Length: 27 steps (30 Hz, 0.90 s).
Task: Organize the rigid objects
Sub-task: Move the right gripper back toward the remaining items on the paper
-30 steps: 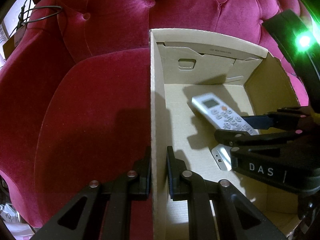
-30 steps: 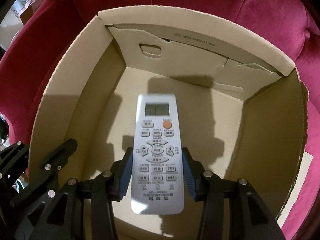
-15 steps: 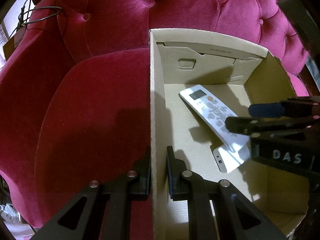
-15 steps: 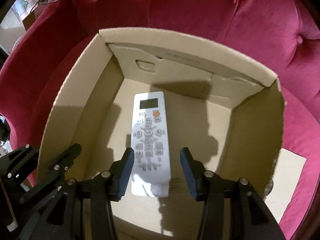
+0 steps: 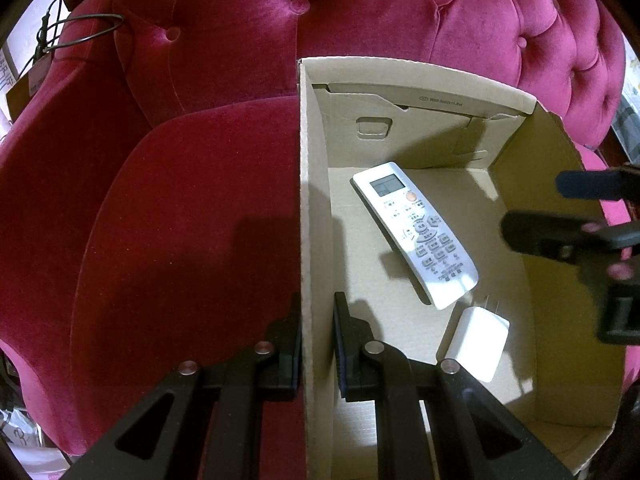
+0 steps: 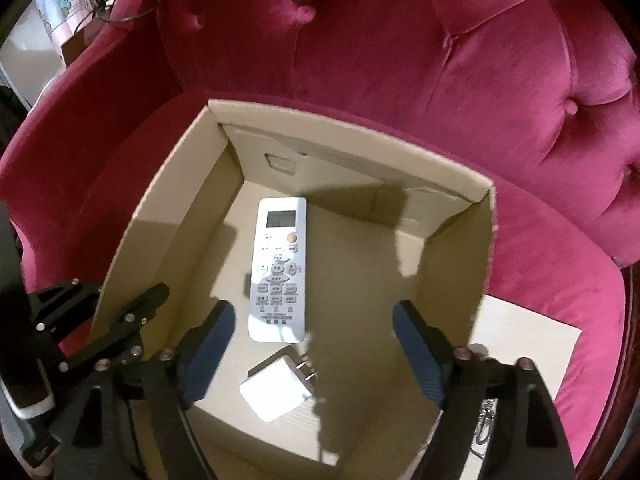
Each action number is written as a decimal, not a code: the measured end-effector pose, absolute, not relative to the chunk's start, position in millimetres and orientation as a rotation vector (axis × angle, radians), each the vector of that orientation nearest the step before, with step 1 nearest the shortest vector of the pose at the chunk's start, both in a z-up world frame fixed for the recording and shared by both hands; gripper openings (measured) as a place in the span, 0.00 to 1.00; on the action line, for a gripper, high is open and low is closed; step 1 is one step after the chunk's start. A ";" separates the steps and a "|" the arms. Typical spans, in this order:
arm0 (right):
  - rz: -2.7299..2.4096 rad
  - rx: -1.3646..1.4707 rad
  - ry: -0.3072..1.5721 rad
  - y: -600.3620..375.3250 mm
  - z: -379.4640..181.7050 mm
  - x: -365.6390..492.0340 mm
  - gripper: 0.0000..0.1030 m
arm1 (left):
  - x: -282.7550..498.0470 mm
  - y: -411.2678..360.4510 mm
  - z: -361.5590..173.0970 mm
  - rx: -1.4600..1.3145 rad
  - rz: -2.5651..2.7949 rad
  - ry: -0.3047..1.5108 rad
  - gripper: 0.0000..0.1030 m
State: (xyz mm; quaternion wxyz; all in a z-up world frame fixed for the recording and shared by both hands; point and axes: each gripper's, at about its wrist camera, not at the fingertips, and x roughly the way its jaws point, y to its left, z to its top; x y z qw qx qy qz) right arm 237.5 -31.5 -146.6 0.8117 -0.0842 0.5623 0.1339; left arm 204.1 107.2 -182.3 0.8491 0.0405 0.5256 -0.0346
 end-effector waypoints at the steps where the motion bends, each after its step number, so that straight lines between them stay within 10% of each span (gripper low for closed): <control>1: 0.285 -0.177 1.192 -33.4 -141.7 236.3 0.91 | 204.1 107.3 -182.1 0.086 -0.073 1.107 0.14; 27: 0.102 -0.118 1.140 -148.7 -119.2 229.2 1.00 | 205.0 108.2 -183.6 0.089 -0.071 1.107 0.13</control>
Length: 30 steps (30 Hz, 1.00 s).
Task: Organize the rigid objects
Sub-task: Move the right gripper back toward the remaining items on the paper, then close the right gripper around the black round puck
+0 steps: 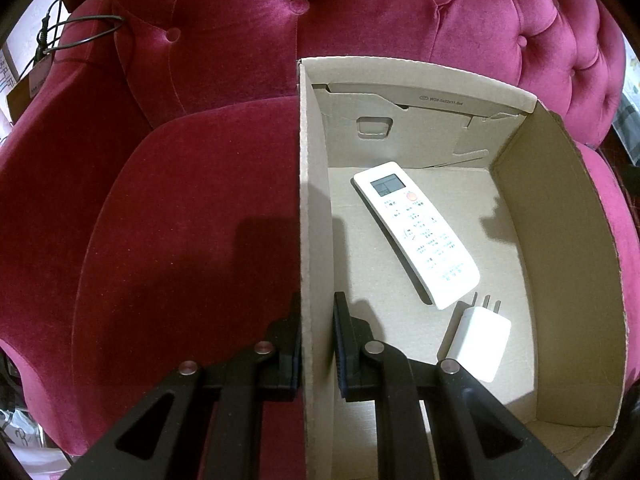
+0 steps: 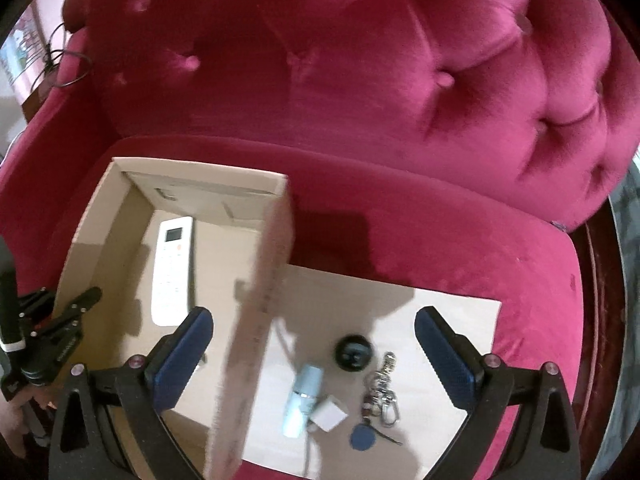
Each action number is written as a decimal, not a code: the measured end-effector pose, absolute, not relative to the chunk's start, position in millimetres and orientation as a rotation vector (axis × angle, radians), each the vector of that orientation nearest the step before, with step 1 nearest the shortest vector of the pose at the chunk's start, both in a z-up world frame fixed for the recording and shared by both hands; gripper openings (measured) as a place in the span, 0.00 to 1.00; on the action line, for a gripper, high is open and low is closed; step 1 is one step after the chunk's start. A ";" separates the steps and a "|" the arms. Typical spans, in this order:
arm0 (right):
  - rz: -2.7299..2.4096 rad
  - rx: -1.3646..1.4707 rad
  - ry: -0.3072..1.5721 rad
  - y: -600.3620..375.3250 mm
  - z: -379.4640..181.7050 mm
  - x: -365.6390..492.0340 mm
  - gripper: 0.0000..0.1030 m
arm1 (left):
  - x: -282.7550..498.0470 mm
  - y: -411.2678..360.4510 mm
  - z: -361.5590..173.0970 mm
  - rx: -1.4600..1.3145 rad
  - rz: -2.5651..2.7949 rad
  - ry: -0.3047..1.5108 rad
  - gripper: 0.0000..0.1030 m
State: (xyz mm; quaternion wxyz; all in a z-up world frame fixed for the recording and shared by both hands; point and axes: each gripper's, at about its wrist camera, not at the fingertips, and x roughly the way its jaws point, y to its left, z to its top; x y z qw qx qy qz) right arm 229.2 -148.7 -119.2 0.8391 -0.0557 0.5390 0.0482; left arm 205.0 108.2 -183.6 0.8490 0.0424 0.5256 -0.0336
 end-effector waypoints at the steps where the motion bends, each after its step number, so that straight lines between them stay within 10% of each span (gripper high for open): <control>1: 0.091 -0.112 1.144 -154.2 -121.1 228.8 1.00 | 205.0 108.2 -183.6 0.090 -0.071 1.107 0.13; 30: -0.054 -0.035 1.247 -203.6 -221.3 226.9 1.00 | 204.7 106.1 -183.4 0.093 -0.069 1.108 0.13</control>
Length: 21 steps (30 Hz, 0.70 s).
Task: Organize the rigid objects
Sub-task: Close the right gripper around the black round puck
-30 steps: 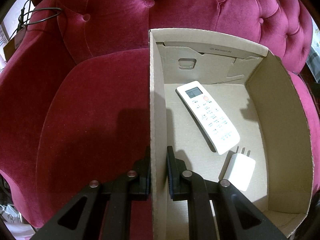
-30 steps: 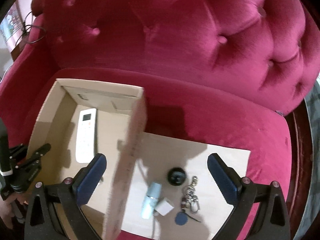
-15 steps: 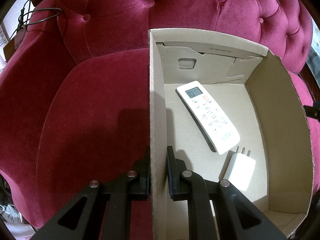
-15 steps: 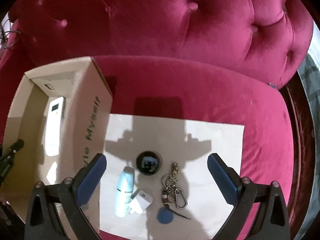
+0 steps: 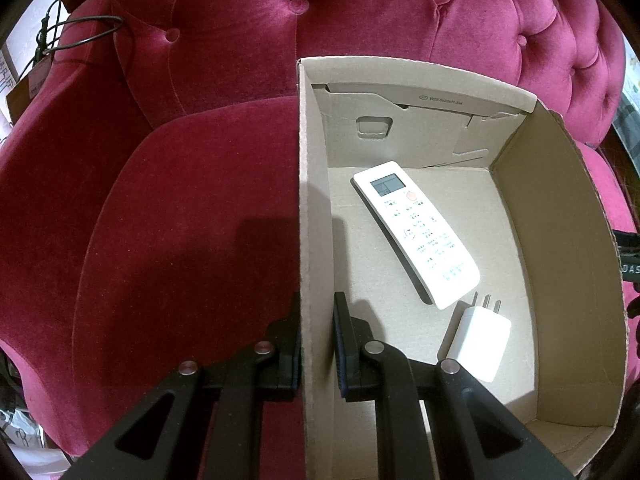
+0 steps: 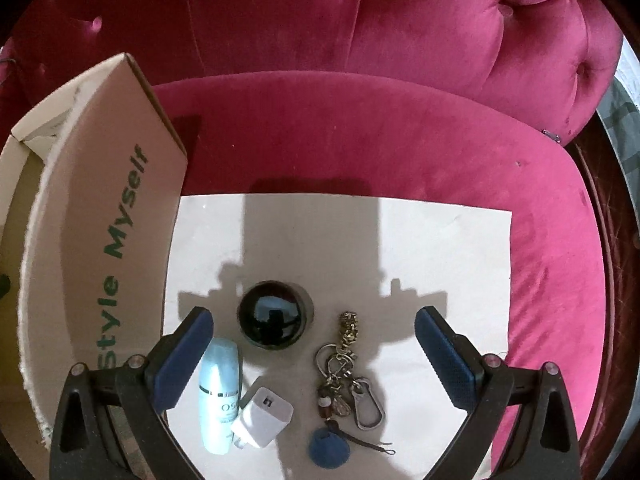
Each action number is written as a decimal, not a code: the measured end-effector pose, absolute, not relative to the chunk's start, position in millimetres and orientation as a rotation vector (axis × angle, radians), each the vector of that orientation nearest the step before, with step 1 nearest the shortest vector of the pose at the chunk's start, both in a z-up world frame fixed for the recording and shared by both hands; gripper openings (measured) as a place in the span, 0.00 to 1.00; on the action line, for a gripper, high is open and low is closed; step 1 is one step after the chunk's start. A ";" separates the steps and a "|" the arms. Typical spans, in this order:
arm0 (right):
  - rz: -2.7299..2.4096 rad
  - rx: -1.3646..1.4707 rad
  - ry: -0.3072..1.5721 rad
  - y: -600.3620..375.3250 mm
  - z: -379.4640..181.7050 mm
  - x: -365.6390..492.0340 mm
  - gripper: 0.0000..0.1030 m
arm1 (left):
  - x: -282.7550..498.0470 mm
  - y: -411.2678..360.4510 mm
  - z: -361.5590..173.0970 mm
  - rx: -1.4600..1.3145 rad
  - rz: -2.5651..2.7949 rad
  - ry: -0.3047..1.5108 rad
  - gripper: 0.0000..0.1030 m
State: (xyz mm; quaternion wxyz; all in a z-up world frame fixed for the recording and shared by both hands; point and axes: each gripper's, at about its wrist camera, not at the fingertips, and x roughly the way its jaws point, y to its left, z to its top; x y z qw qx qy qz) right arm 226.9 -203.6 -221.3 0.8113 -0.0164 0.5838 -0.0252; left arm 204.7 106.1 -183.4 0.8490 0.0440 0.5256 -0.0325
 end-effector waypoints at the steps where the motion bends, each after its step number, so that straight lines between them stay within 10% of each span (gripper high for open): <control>1: -0.054 -0.030 1.250 -203.1 -223.1 227.4 0.99 | 204.8 105.6 -183.4 0.094 -0.068 1.107 0.13; 8: -0.040 -0.013 1.272 -198.6 -230.7 231.2 0.77 | 204.7 104.5 -183.6 0.095 -0.067 1.107 0.13; 12: -0.019 0.014 1.285 -194.6 -232.1 233.0 0.41 | 204.5 104.5 -183.7 0.095 -0.067 1.107 0.13; 21: -0.013 0.001 1.262 -189.1 -221.2 221.7 0.41 | 204.8 105.4 -183.5 0.094 -0.067 1.108 0.13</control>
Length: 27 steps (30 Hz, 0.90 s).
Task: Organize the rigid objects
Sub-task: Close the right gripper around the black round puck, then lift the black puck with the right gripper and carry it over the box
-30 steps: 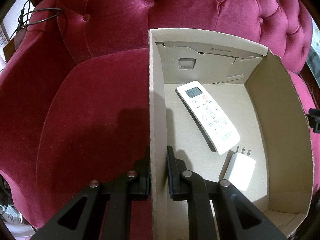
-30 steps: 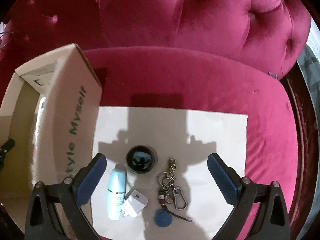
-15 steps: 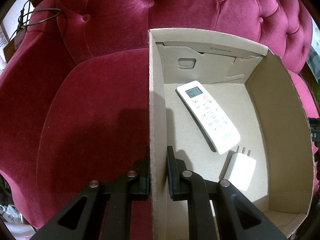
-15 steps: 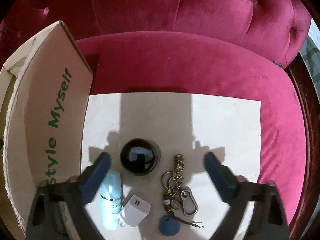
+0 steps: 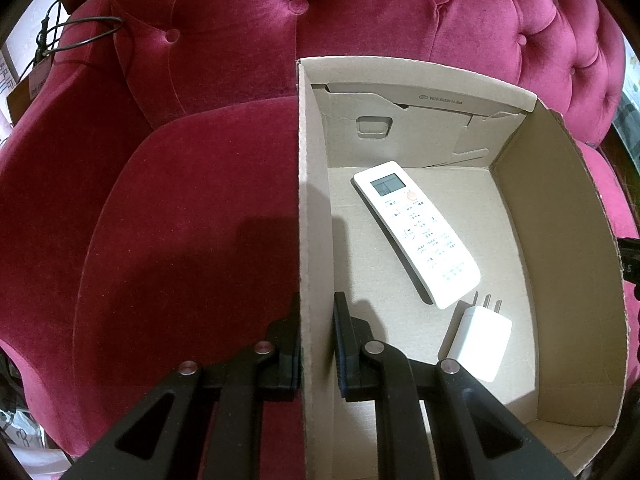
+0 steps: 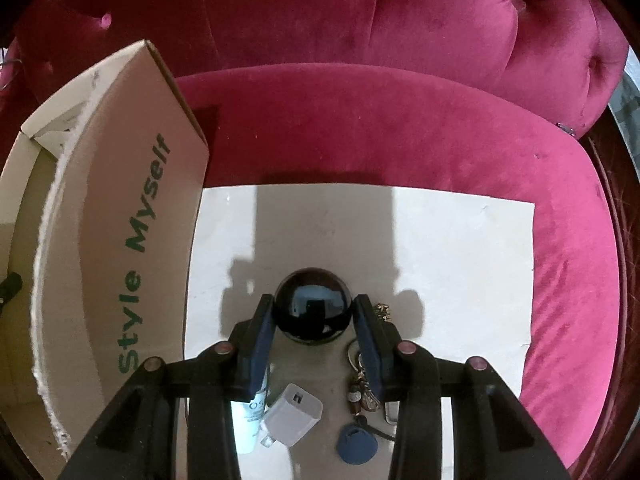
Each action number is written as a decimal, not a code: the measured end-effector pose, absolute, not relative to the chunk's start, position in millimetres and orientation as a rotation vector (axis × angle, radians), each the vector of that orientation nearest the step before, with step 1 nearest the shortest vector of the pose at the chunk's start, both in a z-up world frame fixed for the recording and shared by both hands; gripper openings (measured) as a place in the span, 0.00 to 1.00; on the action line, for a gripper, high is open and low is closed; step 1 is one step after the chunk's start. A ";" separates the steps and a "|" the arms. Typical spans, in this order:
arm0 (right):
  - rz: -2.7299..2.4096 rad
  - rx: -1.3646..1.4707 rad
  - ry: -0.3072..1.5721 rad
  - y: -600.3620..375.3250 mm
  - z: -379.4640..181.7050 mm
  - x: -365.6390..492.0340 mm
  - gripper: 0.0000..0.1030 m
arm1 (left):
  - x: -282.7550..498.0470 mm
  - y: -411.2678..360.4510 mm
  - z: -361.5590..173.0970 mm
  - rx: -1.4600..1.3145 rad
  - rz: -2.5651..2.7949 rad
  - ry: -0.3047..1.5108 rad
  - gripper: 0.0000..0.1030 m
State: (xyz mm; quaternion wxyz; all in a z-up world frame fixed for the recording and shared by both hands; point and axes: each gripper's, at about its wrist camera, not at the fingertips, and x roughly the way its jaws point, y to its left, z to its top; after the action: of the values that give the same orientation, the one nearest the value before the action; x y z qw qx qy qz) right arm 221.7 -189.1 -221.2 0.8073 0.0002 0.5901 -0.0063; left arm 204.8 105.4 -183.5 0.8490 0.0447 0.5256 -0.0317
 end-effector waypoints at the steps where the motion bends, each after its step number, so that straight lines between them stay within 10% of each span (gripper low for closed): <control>1: -0.014 0.001 1.262 -188.4 -219.2 220.5 0.41 | 204.8 105.4 -183.5 0.095 -0.067 1.107 0.13; 27: -0.010 -0.057 1.234 -170.3 -153.7 210.0 0.41 | 205.4 103.7 -184.1 0.099 -0.068 1.107 0.13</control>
State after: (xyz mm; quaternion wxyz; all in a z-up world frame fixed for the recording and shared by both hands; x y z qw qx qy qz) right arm 210.0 -170.3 -153.7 0.8153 -0.0266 0.5784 -0.0048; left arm 205.4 103.7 -184.1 0.8490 0.0468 0.5253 -0.0320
